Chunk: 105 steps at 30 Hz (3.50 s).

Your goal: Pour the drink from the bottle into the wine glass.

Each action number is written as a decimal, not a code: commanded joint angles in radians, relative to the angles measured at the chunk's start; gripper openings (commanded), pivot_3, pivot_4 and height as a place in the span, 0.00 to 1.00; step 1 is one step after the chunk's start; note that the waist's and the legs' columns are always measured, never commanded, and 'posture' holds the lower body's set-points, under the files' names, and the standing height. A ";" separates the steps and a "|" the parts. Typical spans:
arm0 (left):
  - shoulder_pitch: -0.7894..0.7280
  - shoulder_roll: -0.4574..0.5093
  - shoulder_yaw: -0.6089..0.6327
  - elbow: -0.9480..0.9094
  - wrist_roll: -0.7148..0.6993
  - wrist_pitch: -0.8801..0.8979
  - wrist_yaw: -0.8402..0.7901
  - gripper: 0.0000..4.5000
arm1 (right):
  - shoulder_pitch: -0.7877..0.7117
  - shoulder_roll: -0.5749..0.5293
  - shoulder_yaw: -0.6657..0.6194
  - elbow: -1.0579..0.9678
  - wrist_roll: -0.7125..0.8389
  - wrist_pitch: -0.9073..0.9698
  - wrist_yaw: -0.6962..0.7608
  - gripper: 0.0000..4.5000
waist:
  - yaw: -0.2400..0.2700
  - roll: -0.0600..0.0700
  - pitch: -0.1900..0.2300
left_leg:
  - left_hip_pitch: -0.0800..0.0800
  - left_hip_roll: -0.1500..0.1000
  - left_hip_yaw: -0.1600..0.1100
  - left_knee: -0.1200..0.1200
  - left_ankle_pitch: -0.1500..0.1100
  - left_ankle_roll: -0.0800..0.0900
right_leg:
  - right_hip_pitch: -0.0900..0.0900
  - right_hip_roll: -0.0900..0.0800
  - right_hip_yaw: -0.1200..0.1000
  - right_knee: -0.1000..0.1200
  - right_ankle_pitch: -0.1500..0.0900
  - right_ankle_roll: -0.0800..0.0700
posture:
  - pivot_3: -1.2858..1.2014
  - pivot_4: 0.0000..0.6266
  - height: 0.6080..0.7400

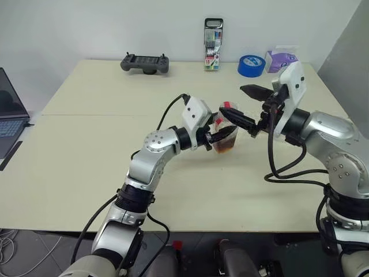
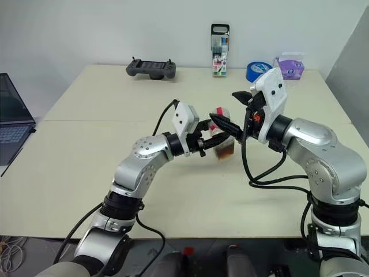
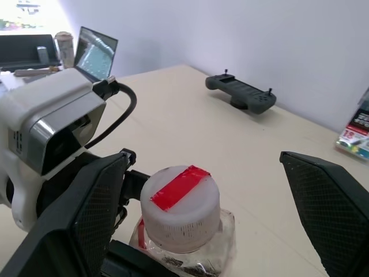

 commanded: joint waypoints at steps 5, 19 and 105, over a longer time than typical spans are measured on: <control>-0.017 0.004 0.006 -0.034 -0.019 0.003 -0.023 0.46 | 0.059 0.038 0.018 -0.118 0.010 0.057 -0.119 1.00 | 0.000 0.000 0.000 | 0.000 0.000 0.001 0.000 0.000 0.000 | 0.000 0.000 0.000 0.000 0.000 0.000 | 0.52 0.24 1.00; 0.005 -0.005 0.007 -0.050 -0.021 0.025 -0.033 0.46 | 0.024 0.124 0.143 0.019 -0.185 -0.066 -0.219 1.00 | -0.001 0.000 0.000 | 0.000 -0.001 0.001 0.000 0.000 0.000 | 0.000 0.000 0.000 0.000 0.000 0.000 | 0.52 0.24 1.00; 0.010 -0.005 0.006 -0.037 -0.004 -0.012 -0.018 0.43 | 0.065 0.097 0.042 -0.057 -0.082 0.059 -0.238 1.00 | -0.001 0.000 0.000 | 0.000 -0.001 0.001 0.000 0.000 0.000 | 0.000 0.000 0.000 0.000 0.000 0.000 | 0.52 0.24 1.00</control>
